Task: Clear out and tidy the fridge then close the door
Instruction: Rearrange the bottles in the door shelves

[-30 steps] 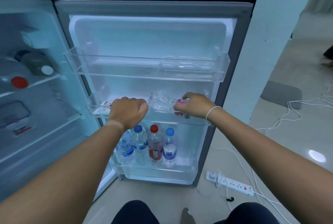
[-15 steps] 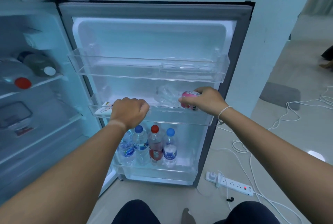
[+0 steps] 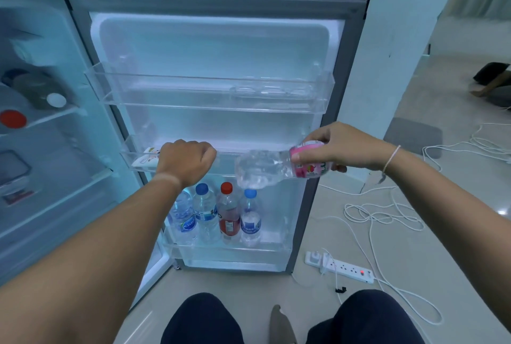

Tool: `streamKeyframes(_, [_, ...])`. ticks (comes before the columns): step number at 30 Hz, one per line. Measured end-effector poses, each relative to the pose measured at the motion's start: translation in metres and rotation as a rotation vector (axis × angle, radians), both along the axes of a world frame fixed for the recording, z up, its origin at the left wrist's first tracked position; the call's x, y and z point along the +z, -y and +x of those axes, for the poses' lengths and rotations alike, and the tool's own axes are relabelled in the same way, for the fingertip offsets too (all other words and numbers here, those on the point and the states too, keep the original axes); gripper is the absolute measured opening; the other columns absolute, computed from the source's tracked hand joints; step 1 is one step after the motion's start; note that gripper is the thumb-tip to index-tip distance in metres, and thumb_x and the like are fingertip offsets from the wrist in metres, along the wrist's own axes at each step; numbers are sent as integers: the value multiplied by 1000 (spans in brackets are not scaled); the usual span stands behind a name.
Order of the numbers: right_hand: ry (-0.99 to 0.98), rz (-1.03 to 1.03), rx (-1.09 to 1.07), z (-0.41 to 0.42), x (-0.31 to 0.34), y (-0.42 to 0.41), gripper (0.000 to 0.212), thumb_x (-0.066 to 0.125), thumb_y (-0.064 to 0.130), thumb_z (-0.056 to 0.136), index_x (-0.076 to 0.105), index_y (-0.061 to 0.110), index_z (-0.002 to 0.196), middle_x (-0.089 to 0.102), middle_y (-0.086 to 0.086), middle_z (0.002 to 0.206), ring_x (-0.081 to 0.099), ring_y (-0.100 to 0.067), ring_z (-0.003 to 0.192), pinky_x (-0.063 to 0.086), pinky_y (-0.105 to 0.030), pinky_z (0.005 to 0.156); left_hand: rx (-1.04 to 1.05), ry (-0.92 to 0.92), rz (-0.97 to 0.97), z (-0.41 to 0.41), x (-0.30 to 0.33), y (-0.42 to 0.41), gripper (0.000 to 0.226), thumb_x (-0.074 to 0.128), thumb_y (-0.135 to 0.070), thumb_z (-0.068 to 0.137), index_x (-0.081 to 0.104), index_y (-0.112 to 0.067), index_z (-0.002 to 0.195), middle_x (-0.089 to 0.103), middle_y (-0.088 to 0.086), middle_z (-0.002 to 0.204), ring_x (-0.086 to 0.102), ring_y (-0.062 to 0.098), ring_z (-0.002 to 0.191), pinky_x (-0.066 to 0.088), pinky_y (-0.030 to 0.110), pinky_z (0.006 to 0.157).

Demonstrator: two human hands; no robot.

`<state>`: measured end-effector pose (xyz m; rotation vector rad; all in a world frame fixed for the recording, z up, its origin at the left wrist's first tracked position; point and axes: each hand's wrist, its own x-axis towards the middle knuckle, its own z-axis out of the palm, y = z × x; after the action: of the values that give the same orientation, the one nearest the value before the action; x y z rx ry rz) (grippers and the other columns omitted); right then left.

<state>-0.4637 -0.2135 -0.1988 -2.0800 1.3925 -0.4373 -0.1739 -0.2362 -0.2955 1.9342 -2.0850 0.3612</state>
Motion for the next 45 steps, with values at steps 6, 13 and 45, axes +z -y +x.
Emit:
streamKeyframes(6, [-414, 128, 168, 22, -38, -2, 51, 75, 52, 64, 71, 7, 87, 64, -6, 71, 53, -17, 41, 46, -21, 38, 15, 16, -11, 1, -2, 4, 54, 14, -37, 80, 64, -21, 91, 71, 9, 90, 57, 32, 79, 43, 37, 74])
streamKeyframes(13, [-658, 140, 206, 51, -130, 28, 48, 72, 46, 67, 71, 9, 98, 71, -12, 101, 66, -29, 89, 51, -30, 69, 21, 3, -4, -1, 1, 0, 52, 14, -36, 79, 63, -18, 87, 68, 10, 85, 56, 33, 77, 43, 37, 73])
streamKeyframes(45, [-585, -31, 38, 70, -280, 87, 43, 43, 10, 95, 40, 11, 138, 36, -18, 139, 41, -38, 126, 38, -40, 105, 3, -24, 9, -2, -1, 1, 33, 20, -33, 79, 42, -20, 59, 53, 5, 61, 48, 31, 66, 24, 31, 59])
